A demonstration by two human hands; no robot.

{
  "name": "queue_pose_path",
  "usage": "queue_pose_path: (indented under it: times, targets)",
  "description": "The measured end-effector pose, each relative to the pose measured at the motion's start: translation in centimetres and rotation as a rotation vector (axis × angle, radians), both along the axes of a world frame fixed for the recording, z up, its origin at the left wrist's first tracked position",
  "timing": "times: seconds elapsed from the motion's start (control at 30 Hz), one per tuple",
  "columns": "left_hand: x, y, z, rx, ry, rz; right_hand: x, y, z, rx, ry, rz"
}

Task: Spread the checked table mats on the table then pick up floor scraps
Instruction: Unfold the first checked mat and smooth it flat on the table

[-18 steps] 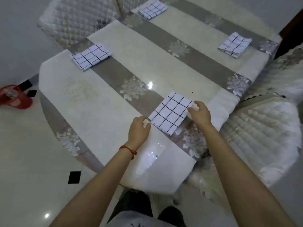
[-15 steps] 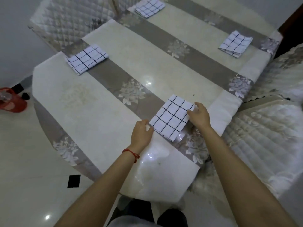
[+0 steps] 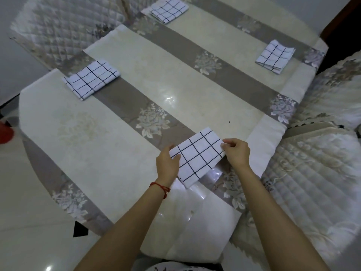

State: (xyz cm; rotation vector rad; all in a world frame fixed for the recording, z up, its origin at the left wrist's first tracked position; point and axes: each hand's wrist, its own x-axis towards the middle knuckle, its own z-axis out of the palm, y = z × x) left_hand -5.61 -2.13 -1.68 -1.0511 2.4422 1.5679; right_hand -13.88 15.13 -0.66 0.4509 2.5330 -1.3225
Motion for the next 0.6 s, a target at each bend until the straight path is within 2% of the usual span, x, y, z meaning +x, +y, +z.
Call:
queue_pose_path:
  times: [0.2,0.37,0.5,0.6]
  targets:
    - [0.9,-1.6,0.9,0.049,0.089,0.016,0.8,0.1,2.8,0.003,0.148,0.093]
    - [1.7,-2.2,2.1,0.041,0.039,-0.052,1.8,-0.6,5.9,0.037,0.392,0.348]
    - [1.2,-1.5,5.6,0.012,0.195,-0.189,3.2,-0.8,8.8,-0.013,0.498,0.510]
    - [0.5,-0.8,8.5,0.098,0.338,-0.214,4.4,-0.4,10.8,-0.085,0.510,0.567]
